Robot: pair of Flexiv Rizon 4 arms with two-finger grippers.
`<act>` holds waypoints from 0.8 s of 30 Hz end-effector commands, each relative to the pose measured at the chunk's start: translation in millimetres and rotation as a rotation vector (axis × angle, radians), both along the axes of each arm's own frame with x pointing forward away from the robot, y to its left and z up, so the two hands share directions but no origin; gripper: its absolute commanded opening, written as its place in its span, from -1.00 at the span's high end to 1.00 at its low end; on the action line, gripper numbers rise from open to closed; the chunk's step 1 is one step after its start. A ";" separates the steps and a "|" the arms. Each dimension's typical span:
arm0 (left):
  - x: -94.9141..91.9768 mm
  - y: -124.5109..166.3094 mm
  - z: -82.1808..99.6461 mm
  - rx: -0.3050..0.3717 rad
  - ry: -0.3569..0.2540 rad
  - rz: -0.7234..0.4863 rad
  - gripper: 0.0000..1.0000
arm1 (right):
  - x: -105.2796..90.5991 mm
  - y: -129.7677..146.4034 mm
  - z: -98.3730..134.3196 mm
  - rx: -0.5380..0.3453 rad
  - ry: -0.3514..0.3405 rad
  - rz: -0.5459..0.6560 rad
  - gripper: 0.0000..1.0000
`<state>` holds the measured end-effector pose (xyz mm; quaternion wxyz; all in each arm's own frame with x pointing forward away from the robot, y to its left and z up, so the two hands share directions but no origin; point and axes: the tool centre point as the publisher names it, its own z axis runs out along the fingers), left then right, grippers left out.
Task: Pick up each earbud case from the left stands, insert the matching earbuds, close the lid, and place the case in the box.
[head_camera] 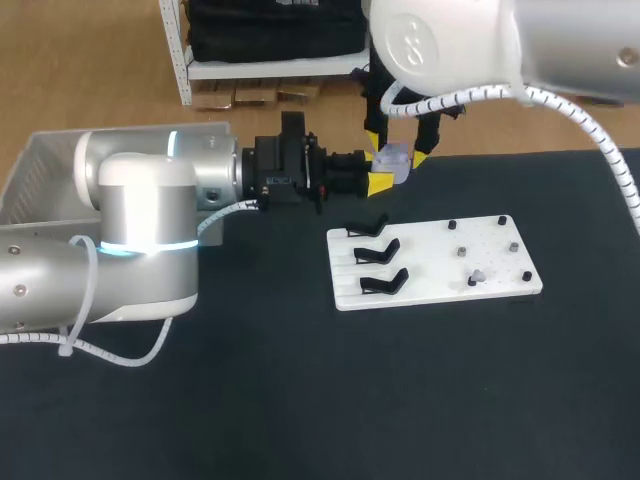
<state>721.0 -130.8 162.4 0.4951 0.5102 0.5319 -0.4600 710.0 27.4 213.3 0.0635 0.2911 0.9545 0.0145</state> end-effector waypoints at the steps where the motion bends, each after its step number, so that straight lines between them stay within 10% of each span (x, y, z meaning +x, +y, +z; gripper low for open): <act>1: -0.1 -0.1 -0.5 -0.003 -0.002 0.001 1.00 | -27.2 -21.4 7.9 0.086 -0.091 0.105 -1.00; 12: -0.1 -0.1 -0.5 -0.003 -0.002 0.001 1.00 | -71.5 -64.7 -11.3 0.123 -0.229 0.447 -1.00; 24: -0.1 -0.1 -0.5 -0.003 -0.002 0.001 1.00 | -71.5 -64.7 -11.3 0.123 -0.229 0.447 -1.00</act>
